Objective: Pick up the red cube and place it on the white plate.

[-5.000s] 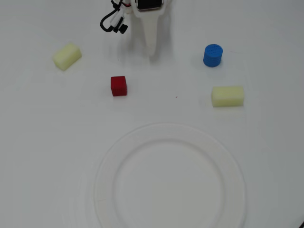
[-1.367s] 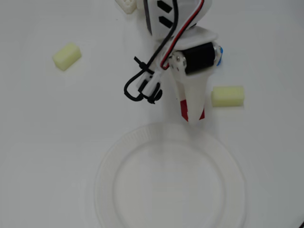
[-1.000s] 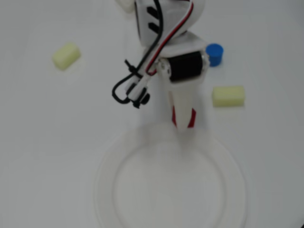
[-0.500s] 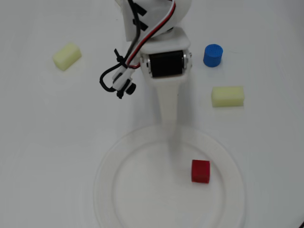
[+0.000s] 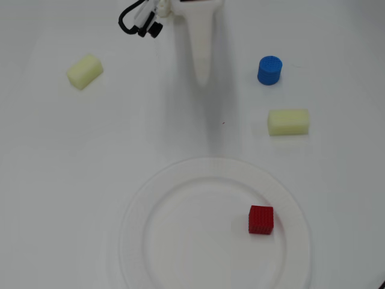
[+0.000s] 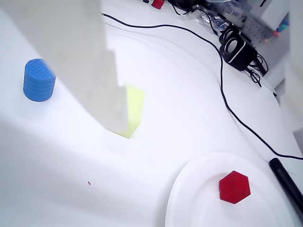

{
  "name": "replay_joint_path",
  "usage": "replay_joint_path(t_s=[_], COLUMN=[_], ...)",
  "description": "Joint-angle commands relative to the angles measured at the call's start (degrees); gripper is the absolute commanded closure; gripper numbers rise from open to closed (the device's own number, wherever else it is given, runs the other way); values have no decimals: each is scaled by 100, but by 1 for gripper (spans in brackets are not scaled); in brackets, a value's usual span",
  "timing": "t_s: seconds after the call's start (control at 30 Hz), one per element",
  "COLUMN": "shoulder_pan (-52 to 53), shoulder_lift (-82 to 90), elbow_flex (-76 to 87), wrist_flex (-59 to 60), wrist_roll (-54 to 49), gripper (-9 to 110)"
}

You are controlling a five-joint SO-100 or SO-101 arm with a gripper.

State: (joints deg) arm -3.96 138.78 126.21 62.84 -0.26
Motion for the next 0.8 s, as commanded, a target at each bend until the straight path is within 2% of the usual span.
replay_joint_path(t_s=[0.0,0.2,0.43,0.6,0.77], shoulder_pan=[-44,237,448,396,387], shoulder_lift=[1679,2707,2865,3094,3929], elbow_flex=[1107,2338,3999,4535,5309], wrist_flex=[-237,-18,-870,-949,-800], wrist_roll=[-123,-202,-193,-53,-369], gripper=[77,75,76,78,90])
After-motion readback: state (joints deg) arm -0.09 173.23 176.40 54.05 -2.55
